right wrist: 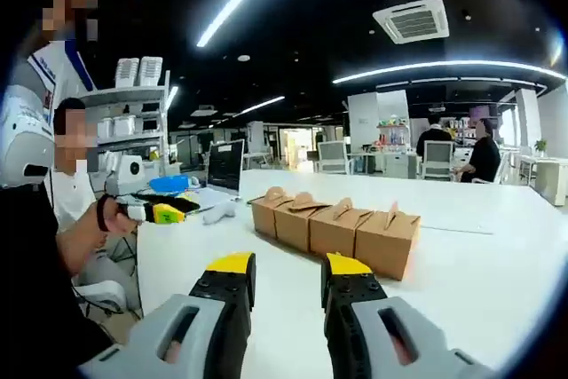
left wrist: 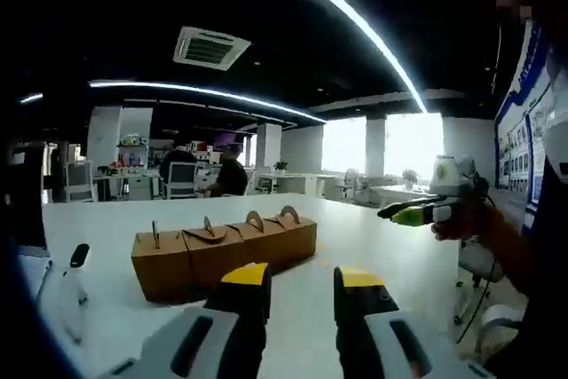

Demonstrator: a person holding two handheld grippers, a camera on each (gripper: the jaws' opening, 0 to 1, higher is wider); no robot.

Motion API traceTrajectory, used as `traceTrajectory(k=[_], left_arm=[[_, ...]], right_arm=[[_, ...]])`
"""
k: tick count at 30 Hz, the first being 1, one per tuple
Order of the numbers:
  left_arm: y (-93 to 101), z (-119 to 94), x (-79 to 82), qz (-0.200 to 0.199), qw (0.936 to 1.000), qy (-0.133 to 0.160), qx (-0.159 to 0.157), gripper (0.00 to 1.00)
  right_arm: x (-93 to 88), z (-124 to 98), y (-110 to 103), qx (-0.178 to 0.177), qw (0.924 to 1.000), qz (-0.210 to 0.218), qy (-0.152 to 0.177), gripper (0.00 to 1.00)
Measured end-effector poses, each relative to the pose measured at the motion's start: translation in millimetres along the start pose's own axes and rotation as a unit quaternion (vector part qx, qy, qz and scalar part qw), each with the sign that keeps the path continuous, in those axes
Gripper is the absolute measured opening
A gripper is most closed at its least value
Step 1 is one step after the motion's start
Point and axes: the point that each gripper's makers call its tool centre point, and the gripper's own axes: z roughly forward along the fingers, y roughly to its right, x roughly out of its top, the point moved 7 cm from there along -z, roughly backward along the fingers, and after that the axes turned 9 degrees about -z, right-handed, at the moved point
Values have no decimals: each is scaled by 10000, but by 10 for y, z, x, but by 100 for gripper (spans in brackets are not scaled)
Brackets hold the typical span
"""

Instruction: Pick up one paper box from the group, open the paper box, and remove the item inside

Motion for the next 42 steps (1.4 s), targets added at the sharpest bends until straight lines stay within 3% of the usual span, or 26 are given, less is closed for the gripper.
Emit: traceTrajectory(k=[1,3,6,9,12,15,17,21,31,42], left_arm=[[-19,-22,21,69,9997,208,135,30],[-54,-28,-28,47,9998,186,94,30],[-144,16,-184,-276,9993,-203,177,30],[-159,74,-204,-250,9991,-282,207,30],[-144,98,-190,-518,9983,-190,172,30],[-112,117,-195,-260,9993,-209,151,30],[-96,136,-211,-70,9995,-288,148,30],[-89,158,-208,-87,9993,-316,170,30],[-75,139,-195,-295,9992,-152,206,30],[-15,70,-205,-338,9993,-99,84,30]], right_arm=[[-29,13,-18,18,10000,37,-14,30],[-87,33,-46,130,9995,284,-107,30],[-79,23,-31,45,9996,275,-43,30],[-27,-42,-17,-24,9998,171,111,30],[-40,-90,-15,-65,9997,142,211,30],[-125,-125,-54,-36,9998,97,146,30],[-208,-149,-80,35,9998,161,-118,30],[-241,-181,-52,5,9998,126,-136,31],[-83,-166,2,-35,10000,23,81,30],[-100,-25,-193,202,9998,19,15,29]])
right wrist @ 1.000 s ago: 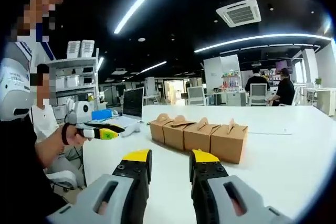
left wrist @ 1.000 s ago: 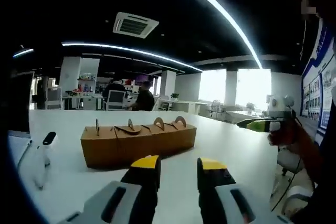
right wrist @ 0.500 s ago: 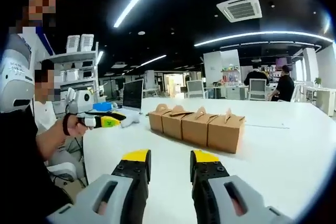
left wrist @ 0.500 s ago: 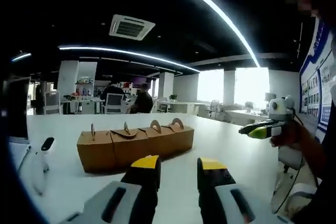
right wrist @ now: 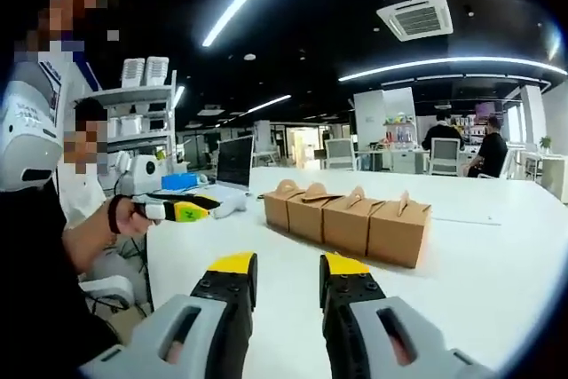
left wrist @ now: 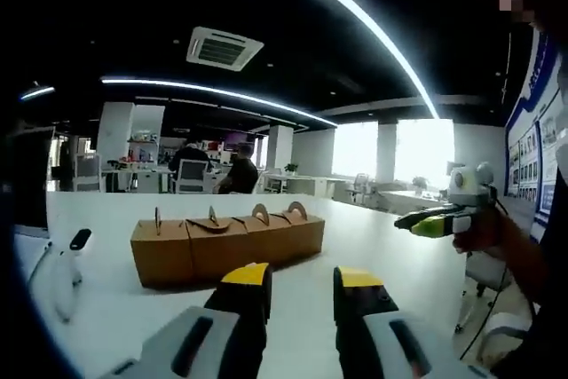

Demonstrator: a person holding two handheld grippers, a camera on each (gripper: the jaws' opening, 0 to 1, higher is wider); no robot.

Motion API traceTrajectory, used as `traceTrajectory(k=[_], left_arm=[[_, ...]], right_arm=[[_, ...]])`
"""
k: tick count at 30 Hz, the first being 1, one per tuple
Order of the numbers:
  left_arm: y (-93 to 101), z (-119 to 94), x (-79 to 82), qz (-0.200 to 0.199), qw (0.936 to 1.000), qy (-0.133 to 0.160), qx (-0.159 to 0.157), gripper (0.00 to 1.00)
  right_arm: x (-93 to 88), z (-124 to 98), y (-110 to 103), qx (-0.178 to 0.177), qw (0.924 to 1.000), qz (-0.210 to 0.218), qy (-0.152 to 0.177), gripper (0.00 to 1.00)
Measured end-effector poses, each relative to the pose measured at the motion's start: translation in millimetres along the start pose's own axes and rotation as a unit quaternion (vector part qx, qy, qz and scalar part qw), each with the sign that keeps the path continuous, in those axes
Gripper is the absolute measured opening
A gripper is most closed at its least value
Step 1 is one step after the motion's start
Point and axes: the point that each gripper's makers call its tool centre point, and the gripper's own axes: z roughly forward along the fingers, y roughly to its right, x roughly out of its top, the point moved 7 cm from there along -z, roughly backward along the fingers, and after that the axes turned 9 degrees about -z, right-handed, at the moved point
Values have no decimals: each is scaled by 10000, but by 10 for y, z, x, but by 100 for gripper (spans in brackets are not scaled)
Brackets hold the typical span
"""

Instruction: Pick up one paper box from the group, open the paper box, and remove the item inside

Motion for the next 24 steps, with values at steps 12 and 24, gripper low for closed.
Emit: traceTrajectory(k=[12,24], left_arm=[[-6,30,-106,64,9999,-153,-20,30],[-18,-20,-115,1,9999,-131,11,30]], right_arm=[[108,216,-61,199,9990,-391,-98,30],[387,607,45,428,9977,-528,-2,27]])
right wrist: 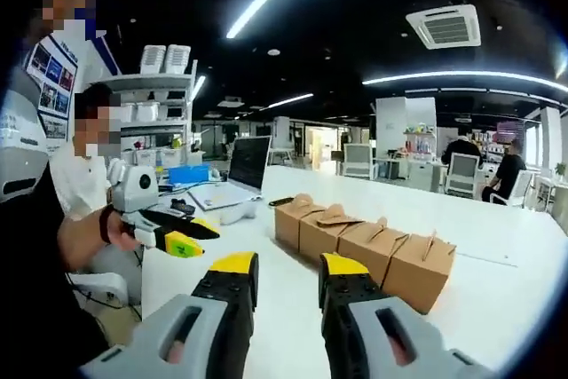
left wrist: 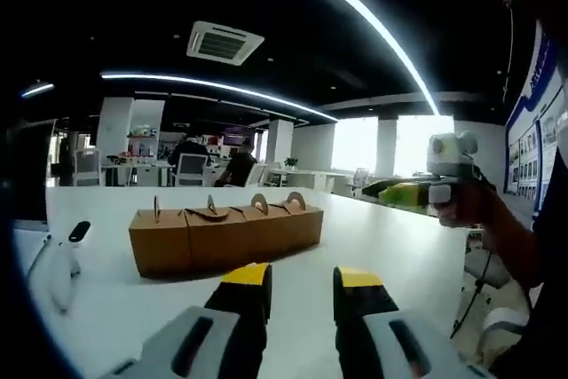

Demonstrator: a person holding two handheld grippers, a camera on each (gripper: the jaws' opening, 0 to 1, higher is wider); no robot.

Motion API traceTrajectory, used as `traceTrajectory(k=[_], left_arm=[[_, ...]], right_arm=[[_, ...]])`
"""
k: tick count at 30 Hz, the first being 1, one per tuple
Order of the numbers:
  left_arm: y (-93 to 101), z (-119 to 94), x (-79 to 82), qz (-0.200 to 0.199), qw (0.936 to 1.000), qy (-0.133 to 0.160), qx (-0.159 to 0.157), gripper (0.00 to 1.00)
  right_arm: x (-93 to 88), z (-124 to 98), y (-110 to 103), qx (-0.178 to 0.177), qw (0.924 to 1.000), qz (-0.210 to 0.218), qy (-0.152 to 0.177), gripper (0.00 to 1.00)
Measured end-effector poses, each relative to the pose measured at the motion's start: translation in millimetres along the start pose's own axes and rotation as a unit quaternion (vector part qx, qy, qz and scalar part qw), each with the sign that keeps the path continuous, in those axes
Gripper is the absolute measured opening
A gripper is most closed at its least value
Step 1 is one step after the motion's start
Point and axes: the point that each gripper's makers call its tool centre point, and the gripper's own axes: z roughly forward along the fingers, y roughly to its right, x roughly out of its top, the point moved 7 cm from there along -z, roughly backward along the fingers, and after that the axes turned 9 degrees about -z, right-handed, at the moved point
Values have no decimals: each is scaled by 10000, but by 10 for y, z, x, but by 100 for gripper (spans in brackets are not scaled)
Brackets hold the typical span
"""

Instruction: Pick up one paper box from the group, open the paper box, and remove the item inside

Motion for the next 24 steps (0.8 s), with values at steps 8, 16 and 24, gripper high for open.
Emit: traceTrajectory(k=[8,16,24], left_arm=[[-73,-125,22,116,9999,-23,88,30],[-161,-150,-3,139,9993,-8,355,30],[-177,-169,-98,-8,9996,-15,278,30]], right_arm=[[108,465,98,238,9995,-168,-122,26],[116,994,196,330,9992,-56,-229,26],[52,1438,307,129,9992,184,-326,23]])
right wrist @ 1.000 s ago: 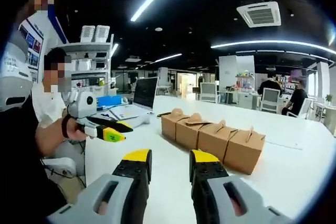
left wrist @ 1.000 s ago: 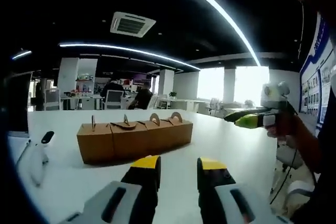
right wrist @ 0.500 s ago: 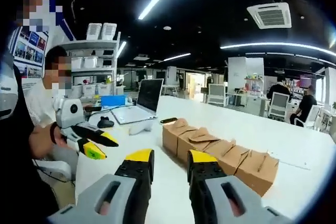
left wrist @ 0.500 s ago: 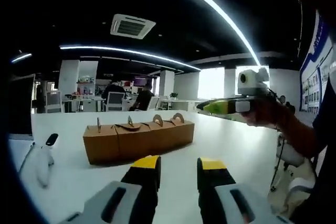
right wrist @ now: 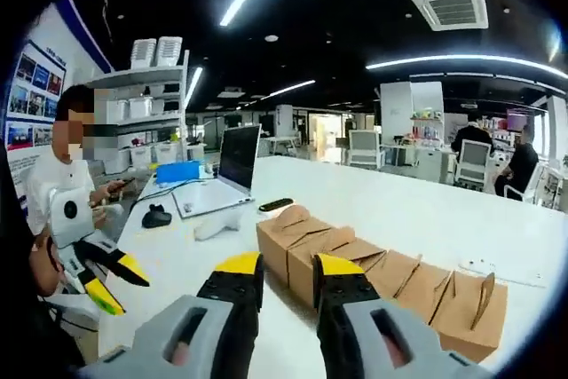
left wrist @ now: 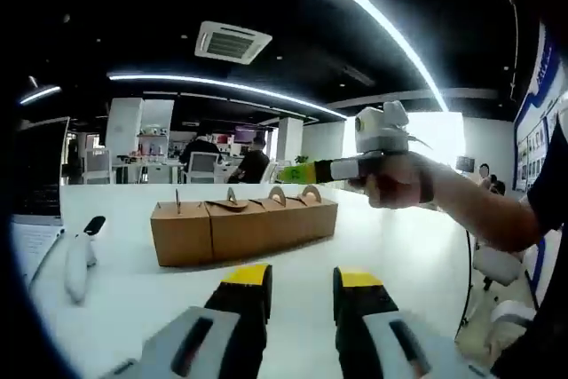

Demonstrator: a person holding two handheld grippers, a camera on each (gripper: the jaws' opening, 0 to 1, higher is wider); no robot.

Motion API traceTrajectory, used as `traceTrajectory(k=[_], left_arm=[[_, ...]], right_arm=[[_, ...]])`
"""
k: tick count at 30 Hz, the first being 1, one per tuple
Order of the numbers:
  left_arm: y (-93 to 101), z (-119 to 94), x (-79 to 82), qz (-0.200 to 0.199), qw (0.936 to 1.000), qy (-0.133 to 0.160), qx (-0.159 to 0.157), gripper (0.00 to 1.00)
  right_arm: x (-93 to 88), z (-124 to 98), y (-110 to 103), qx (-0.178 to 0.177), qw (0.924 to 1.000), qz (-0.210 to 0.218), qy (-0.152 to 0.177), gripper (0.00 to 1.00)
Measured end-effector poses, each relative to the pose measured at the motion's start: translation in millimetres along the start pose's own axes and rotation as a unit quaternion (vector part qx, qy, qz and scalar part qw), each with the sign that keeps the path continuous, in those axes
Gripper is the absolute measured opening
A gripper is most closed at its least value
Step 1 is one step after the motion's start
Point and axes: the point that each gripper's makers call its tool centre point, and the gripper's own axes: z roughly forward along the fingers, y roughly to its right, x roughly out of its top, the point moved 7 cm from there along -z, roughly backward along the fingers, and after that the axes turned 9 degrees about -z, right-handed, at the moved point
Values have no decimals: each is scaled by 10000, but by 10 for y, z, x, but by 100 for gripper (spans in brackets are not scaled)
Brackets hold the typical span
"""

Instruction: Pick up one paper box from the group, open the paper box, and remove the item inside

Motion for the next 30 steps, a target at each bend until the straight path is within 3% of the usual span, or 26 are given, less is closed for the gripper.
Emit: traceTrajectory(k=[7,16,24,30], left_arm=[[-45,-37,56,5,10000,59,23,30],[-63,-88,65,-15,9999,125,-17,30],[-99,-87,26,-98,9999,120,-25,30],[-166,-159,72,-165,9996,239,46,30]], right_arm=[[-57,314,150,-98,9997,11,-222,23],[-119,497,197,-162,9993,14,-347,23],[-220,645,279,-389,9980,55,-494,22],[-199,748,350,-843,9948,176,-549,21]])
